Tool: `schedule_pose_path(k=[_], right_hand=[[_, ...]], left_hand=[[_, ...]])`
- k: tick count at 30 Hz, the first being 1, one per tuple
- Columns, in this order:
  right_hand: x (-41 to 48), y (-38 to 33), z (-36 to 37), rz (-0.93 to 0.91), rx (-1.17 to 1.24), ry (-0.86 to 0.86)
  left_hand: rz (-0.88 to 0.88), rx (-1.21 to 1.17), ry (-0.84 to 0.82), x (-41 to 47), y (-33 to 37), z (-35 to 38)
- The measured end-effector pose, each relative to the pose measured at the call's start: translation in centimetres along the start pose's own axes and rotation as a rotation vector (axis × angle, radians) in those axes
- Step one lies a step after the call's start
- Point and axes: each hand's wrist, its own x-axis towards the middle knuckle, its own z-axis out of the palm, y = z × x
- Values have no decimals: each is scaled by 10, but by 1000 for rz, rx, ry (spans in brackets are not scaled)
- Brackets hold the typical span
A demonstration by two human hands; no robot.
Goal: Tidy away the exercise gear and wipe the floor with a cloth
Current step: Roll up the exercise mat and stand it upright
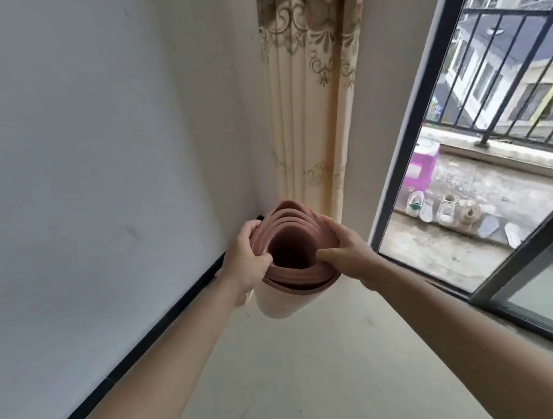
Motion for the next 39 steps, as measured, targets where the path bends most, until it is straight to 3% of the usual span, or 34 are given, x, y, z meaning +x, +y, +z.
schedule_pose_path(k=[5, 13, 18, 23, 28, 34, 39], right_hand=[[141, 11, -40, 23, -31, -53], [379, 7, -87, 84, -63, -238], [505, -9, -77, 102, -107, -377], [616, -10, -56, 111, -201, -525], [732, 46, -21, 141, -220, -478], [806, 63, 16, 189, -165, -409], [863, 117, 38, 237, -107, -360]], left_hand=[[-1, 91, 15, 142, -8, 26], [-185, 110, 132, 353, -25, 52], [-282, 34, 261, 442, -33, 33], [-305, 8, 283, 528, -59, 13], [-407, -20, 255, 616, -111, 2], [-592, 30, 197, 707, -190, 1], [-738, -22, 194, 762, -259, 28]])
